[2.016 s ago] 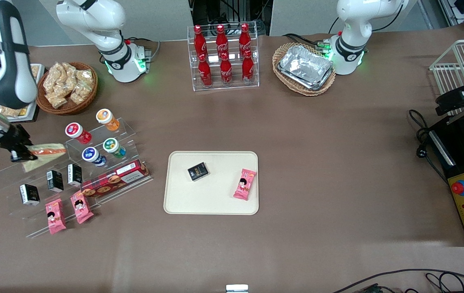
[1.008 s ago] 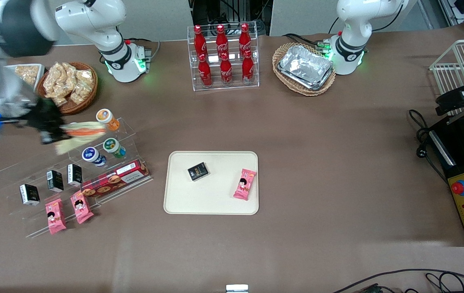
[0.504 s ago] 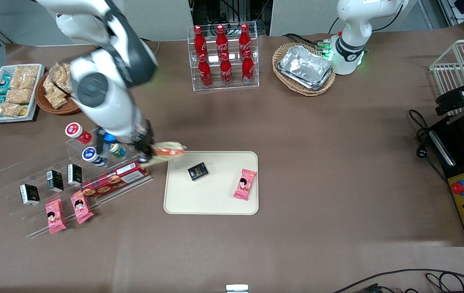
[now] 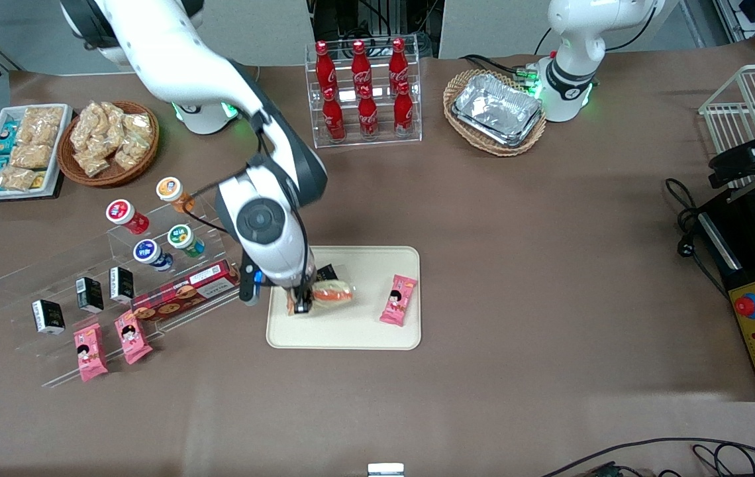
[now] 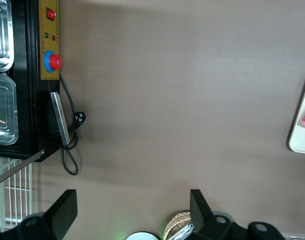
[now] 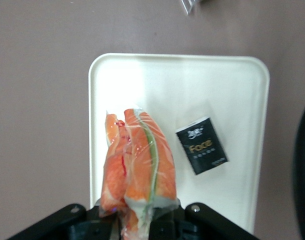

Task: Place sandwich on tray
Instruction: 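Carry the sandwich with the right gripper over to the cream tray, then lower the sandwich onto the tray beside the black tissue pack and release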

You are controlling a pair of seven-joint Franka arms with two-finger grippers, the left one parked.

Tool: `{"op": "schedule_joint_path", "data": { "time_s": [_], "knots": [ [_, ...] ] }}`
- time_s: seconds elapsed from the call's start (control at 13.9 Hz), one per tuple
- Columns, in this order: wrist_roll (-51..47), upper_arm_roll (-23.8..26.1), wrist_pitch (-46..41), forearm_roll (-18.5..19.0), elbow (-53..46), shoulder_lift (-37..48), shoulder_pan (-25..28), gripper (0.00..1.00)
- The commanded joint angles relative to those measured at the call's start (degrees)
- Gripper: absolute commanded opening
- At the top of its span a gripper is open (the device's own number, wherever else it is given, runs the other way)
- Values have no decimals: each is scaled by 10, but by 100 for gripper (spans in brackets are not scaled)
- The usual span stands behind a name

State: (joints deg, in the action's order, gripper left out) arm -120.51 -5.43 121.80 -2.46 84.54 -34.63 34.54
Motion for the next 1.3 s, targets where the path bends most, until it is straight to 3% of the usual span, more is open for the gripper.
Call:
{"op": "schedule_joint_path", "data": {
  "time_s": [0.0,0.43,0.79,0.86,0.94,1.01,1.22],
  "knots": [
    [-58,-4,23,-18,-76,-74,-11,0],
    [-105,-7,84,-13,-112,-148,1,0],
    [-150,-8,84,-12,-110,-155,6,0],
    [-150,-8,84,-8,-110,-157,6,11],
    [-150,-8,86,-5,-112,-160,4,89],
    [-138,-8,90,0,-110,-161,3,100],
    [-93,-6,68,14,-108,-142,2,100]
  ]
}}
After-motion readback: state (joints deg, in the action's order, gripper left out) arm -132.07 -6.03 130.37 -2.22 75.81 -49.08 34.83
